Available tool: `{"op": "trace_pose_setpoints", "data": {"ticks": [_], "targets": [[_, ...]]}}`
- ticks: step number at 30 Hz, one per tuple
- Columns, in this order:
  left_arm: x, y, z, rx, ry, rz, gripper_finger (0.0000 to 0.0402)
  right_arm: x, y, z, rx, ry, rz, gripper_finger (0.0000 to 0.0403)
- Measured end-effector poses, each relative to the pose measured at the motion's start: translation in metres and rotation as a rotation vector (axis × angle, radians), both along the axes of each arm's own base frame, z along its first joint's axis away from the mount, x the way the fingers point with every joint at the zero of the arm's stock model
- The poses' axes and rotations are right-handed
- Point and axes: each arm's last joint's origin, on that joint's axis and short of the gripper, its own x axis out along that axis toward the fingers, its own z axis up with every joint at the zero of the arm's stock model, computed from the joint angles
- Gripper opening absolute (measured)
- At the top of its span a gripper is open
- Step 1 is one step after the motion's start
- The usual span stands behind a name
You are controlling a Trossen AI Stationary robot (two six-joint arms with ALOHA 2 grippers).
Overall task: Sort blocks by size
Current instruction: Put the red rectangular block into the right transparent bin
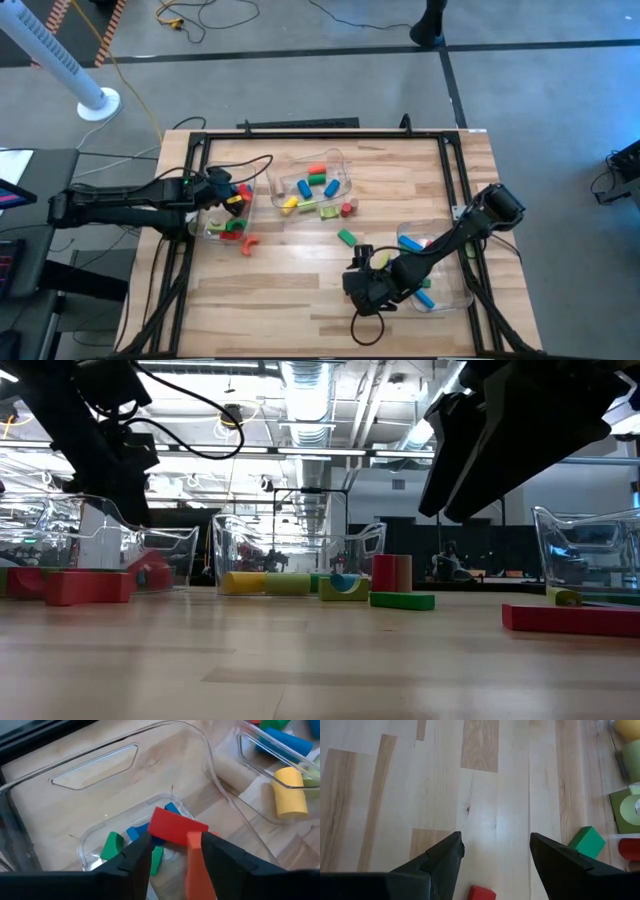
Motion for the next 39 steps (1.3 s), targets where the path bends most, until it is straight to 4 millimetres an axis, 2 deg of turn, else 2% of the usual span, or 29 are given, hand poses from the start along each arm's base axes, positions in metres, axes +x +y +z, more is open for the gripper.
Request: {"op": "trace_pose_setpoints", "data": {"ticks": [9,20,26,32,39], "targets": [[0.007,-0.001,0.005,0.024,-0.060,-0.061,0.0170,0.000,0.000,0.000,0.000,0.000,0.000,0.0265],[0.025,-0.016,0.021,0.090,-0.243,-0.238,0.0170,-0.001,0.000,-0.001,0.001,0.011,-0.003,0.0265],[0.033,-0.033,0.030,0.143,-0.325,-0.391,0.0169,-0.007,0.000,-0.004,0.088,0.121,0.012,0.0265],[0.040,-0.052,0.042,0.232,-0.417,-0.562,0.0169,-0.015,-0.012,-0.009,0.106,0.269,-0.064,0.0265],[0.060,-0.078,0.041,0.331,-0.437,-0.742,0.0169,-0.008,-0.026,-0.012,0.171,0.304,-0.104,0.0265]]}}
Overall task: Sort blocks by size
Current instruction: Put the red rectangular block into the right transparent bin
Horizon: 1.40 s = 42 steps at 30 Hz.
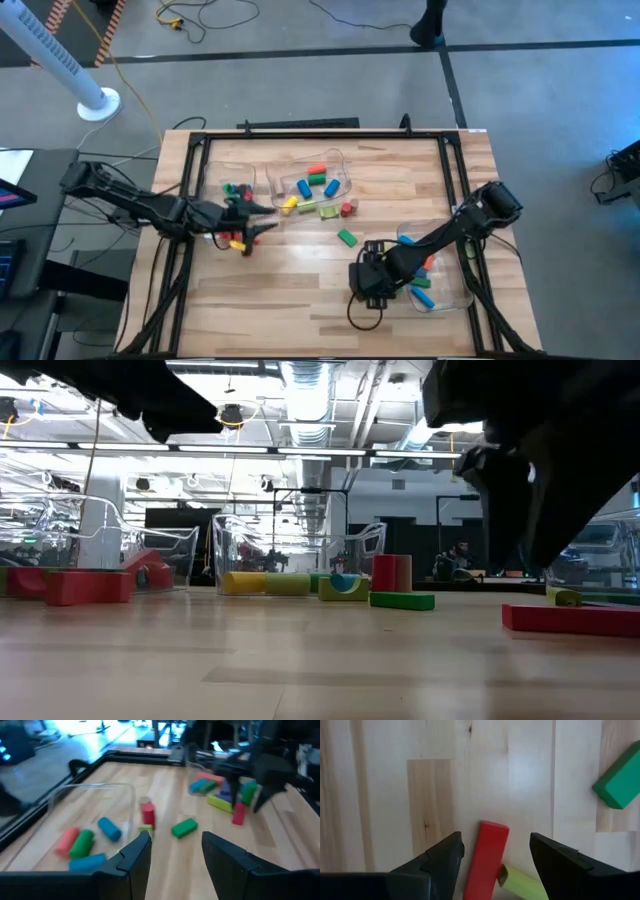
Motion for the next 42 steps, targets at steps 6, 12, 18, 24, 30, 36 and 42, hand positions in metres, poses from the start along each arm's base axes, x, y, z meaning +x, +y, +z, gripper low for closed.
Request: {"op": "trace_pose_setpoints", "data": {"ticks": [6,12,18,24,30,36,42], "targets": [[0.021,-0.022,-0.017,0.069,0.037,-0.088,0.0169,-0.002,-0.015,-0.017,0.071,0.056,-0.038,0.0265],[0.037,-0.036,-0.032,0.119,0.048,-0.135,0.0169,0.000,-0.016,-0.019,0.096,0.044,-0.065,0.0265],[0.050,-0.044,-0.046,0.155,0.050,-0.159,0.0169,-0.001,-0.010,-0.019,0.107,0.025,-0.083,0.0256],[0.057,-0.048,-0.058,0.164,0.075,-0.165,0.0169,-0.007,-0.012,-0.026,0.071,0.036,-0.121,0.0236],[0.057,-0.048,-0.060,0.160,0.079,-0.166,0.0169,-0.006,-0.012,-0.032,0.058,0.032,-0.134,0.0226],[0.056,-0.052,-0.059,0.161,0.071,-0.184,0.0169,0.002,-0.006,-0.047,0.042,0.079,-0.105,0.0225],[0.056,-0.052,-0.059,0.164,0.068,-0.188,0.0169,0.003,-0.001,-0.042,0.012,0.063,-0.079,0.0207]]}}
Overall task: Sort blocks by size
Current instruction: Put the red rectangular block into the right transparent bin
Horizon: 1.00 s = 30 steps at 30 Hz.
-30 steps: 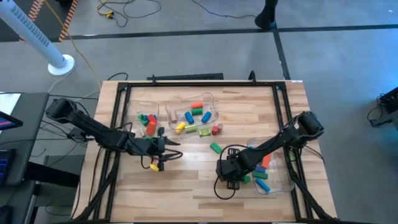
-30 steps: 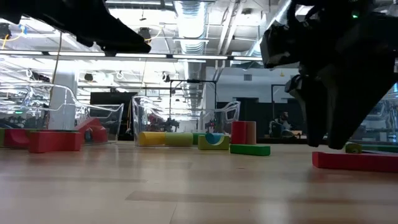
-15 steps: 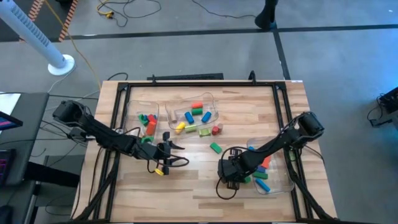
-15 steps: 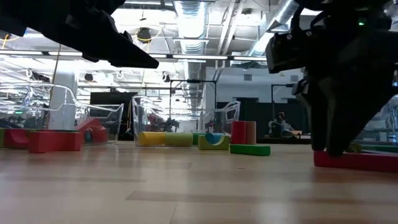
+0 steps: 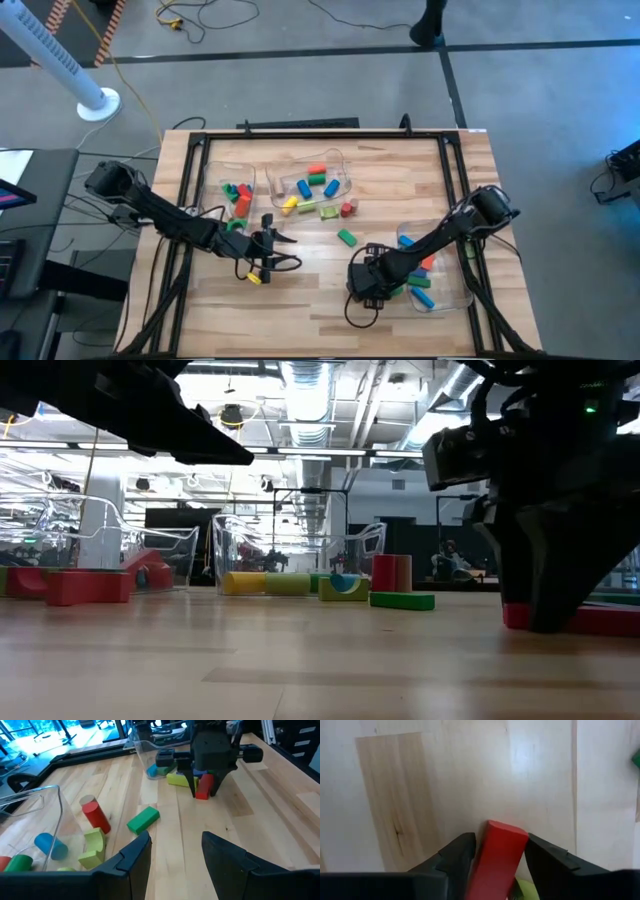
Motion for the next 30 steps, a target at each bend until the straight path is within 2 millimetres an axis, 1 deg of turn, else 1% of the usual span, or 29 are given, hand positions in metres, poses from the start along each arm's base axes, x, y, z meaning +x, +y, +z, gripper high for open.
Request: {"op": "trace_pose_setpoints", "data": {"ticks": [6,8,12,15,21,25,30], "targets": [[0.000,0.000,0.000,-0.001,-0.002,0.000,0.0169,0.001,0.002,0.002,0.000,-0.010,0.022,0.0144],[0.000,0.000,0.000,-0.003,-0.002,0.001,0.0169,0.001,0.003,0.003,-0.001,-0.015,0.030,0.0130],[0.000,-0.001,0.000,-0.008,-0.002,-0.001,0.0169,0.004,0.004,0.006,0.002,-0.030,0.038,0.0130],[-0.001,-0.002,0.000,-0.010,-0.002,-0.006,0.0169,0.009,0.007,0.012,0.007,-0.061,0.057,0.0136],[-0.002,-0.005,0.000,-0.019,-0.002,-0.018,0.0169,0.025,0.013,0.036,-0.031,-0.158,0.134,0.0134],[-0.003,-0.007,0.000,-0.023,-0.002,-0.025,0.0169,0.034,0.017,0.057,-0.083,-0.218,0.177,0.0134],[-0.004,-0.011,0.000,-0.026,-0.002,-0.038,0.0169,0.038,0.019,0.083,-0.189,-0.240,0.204,0.0134]]}}
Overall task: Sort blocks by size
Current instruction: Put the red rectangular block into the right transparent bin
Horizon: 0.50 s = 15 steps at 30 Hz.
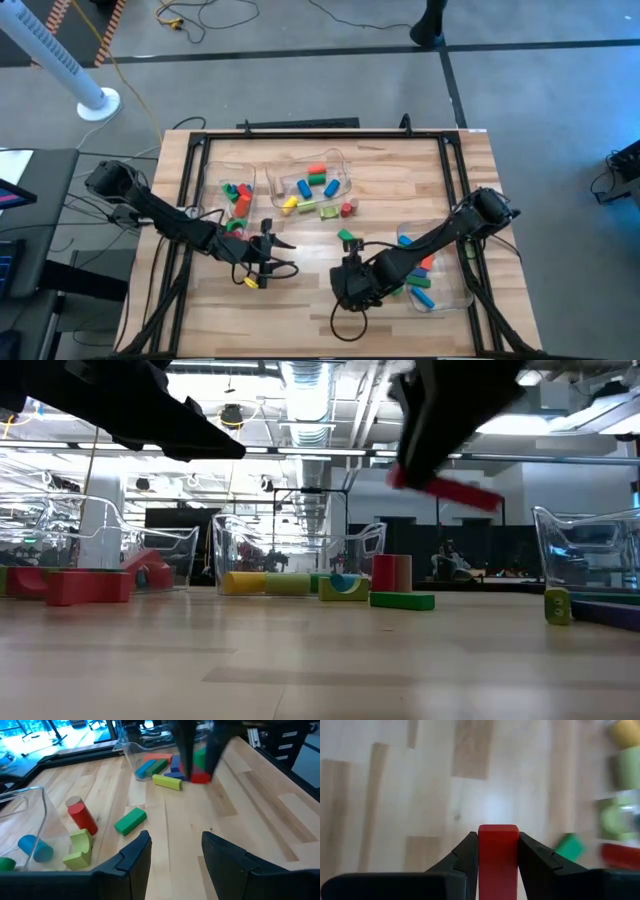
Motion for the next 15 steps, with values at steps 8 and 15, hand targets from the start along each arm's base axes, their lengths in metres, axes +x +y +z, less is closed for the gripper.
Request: {"op": "trace_pose_setpoints", "data": {"ticks": [8,15], "targets": [[-0.001,-0.003,0.000,0.000,0.000,-0.014,0.0169,-0.003,0.005,0.041,-0.168,-0.051,-0.015,0.0134],[-0.001,-0.003,0.000,0.000,0.001,-0.014,0.0169,-0.012,0.007,0.069,-0.247,-0.043,-0.034,0.0135]]}}
